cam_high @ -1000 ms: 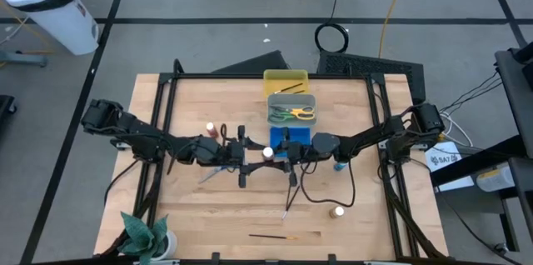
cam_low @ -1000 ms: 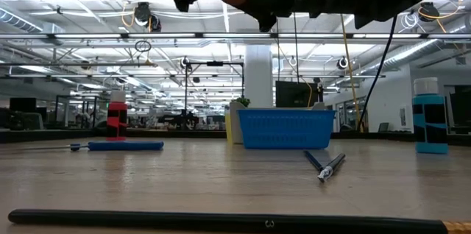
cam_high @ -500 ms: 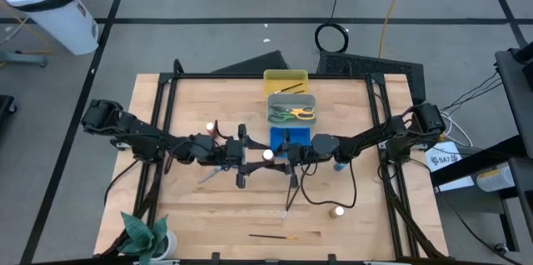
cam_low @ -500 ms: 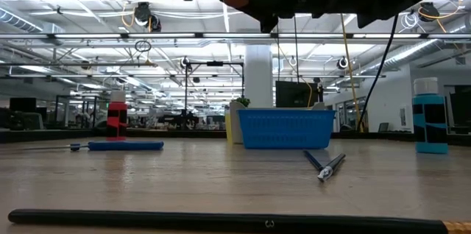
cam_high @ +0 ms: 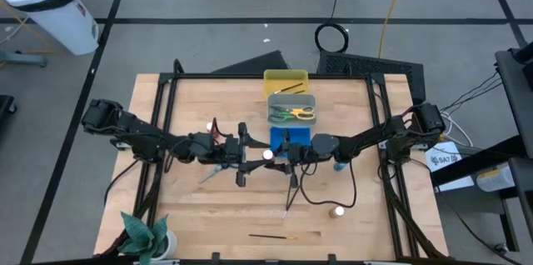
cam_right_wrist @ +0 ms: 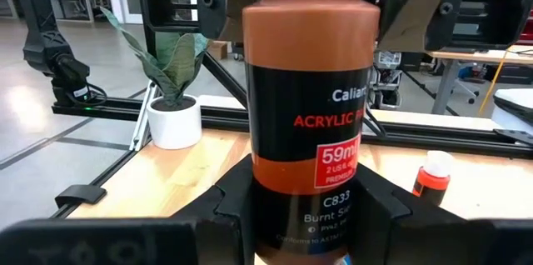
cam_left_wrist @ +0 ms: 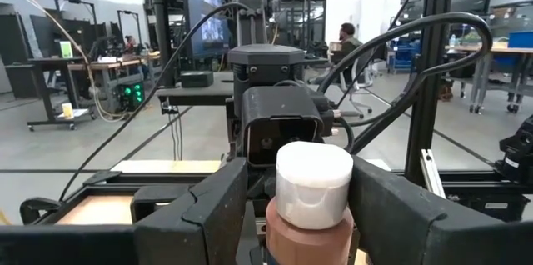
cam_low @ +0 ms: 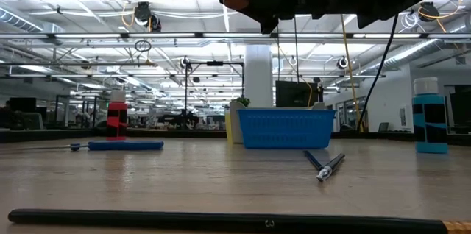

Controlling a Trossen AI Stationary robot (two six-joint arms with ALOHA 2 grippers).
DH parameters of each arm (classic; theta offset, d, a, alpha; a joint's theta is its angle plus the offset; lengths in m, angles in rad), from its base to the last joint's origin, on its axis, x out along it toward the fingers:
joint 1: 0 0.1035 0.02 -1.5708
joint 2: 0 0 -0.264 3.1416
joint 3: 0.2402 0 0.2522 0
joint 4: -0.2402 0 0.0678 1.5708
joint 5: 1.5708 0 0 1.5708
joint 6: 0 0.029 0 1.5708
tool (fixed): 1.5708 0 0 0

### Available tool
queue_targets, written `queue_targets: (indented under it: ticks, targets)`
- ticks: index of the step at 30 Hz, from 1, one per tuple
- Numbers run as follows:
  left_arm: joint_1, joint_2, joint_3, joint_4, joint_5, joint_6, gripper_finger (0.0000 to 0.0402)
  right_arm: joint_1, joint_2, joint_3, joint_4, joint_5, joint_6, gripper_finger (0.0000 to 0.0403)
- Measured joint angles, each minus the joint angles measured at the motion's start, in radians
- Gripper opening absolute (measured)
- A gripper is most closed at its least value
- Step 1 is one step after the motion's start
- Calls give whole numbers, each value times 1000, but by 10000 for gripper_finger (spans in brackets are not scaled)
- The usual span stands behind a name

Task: Pick & Place Paint Supplies
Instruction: Put the brown paint bottle into the blue bin

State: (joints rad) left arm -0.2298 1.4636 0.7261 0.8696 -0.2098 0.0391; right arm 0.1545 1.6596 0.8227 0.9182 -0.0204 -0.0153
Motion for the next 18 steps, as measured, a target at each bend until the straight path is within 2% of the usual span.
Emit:
queue_targets:
  ticks: [5, 10, 18]
  targets:
    - [1, 1, 0, 0, 7, 0, 199, -8, 0, 0, -5, -2, 3, 112]
    - [1, 1, 0, -1, 9, 4, 124, -14, 0, 0, -12, -4, 6, 115]
    - [3, 3, 0, 0, 10, 18, 122, -17, 0, 0, -18, -3, 3, 158]
